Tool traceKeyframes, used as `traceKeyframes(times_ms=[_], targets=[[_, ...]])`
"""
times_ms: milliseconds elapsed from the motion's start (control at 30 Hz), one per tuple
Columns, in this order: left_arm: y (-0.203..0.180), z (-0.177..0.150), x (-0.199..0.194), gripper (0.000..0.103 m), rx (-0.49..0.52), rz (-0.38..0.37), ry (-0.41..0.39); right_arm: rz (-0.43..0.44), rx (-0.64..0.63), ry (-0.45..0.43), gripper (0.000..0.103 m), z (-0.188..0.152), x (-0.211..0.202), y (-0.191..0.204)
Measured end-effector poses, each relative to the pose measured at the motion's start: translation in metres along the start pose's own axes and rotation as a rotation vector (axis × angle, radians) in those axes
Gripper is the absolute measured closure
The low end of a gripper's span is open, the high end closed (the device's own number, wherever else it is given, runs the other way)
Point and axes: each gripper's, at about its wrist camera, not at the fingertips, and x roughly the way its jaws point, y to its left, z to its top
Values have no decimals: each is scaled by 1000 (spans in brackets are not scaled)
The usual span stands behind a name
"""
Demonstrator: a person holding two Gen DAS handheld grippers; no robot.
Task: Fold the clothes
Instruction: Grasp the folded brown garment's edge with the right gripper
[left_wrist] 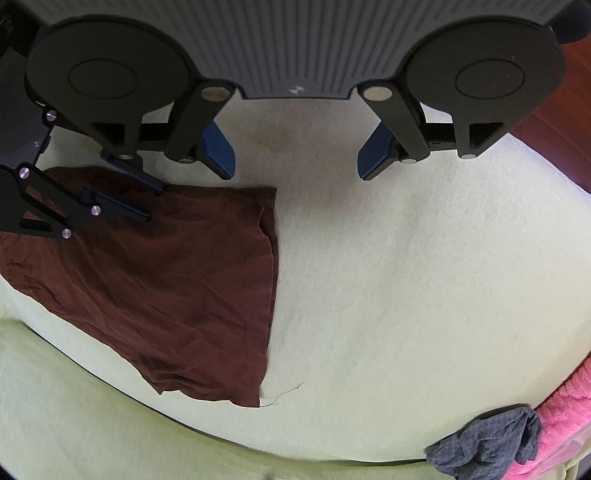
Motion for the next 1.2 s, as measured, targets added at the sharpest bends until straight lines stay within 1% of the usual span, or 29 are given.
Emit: traceKeyframes(times_ms=[67, 100, 267, 300, 367, 500, 567, 600, 633, 667, 700, 767, 933, 967, 1000, 1033, 1067, 1167, 1200], targets=[[0, 0, 0, 29, -5, 0, 1, 13, 18, -11, 96, 1, 1, -1], [0, 0, 1, 29, -5, 0, 1, 19, 26, -18, 101, 2, 1, -1], [3, 1, -1, 29, -12, 13, -10, 111, 190, -78, 103, 0, -14, -15], [4, 1, -1, 29, -17, 15, -9, 116, 192, -75, 103, -1, -16, -16], [6, 1, 1, 29, -19, 18, -4, 119, 186, -64, 103, -3, -18, -15], [6, -1, -1, 29, -15, 17, -4, 113, 142, 5, 102, -6, -11, -6], [9, -2, -3, 29, -16, 27, -9, 88, 147, -30, 93, -3, -19, -6], [11, -2, -3, 29, -18, 31, -10, 82, 149, -58, 81, 1, -24, -7], [13, -2, -4, 29, -23, 39, -12, 77, 151, -87, 75, 6, -28, -8], [15, -2, -5, 29, -26, 41, -14, 72, 153, -115, 75, 11, -33, -9], [19, 0, -6, 29, -33, 49, -21, 76, 142, -121, 75, 16, -31, -8], [22, 2, -7, 29, -38, 51, -24, 84, 117, -125, 75, 24, -24, -7], [38, 3, -6, 29, -72, 66, -18, 109, 17, -108, 76, 41, 8, 9], [39, 4, -5, 29, -76, 67, -16, 115, 3, -103, 79, 44, 14, 11], [42, 4, -3, 29, -82, 67, -12, 117, 10, -98, 89, 45, 18, 10], [43, 4, -2, 29, -85, 66, -11, 117, 21, -92, 93, 46, 22, 8], [46, 5, -1, 29, -88, 64, -10, 118, 32, -86, 93, 47, 26, 6], [49, 6, 2, 29, -93, 60, -8, 144, 201, -131, 95, 43, 19, -18], [50, 6, 2, 29, -95, 57, -9, 185, 310, -162, 95, 40, 13, -32]])
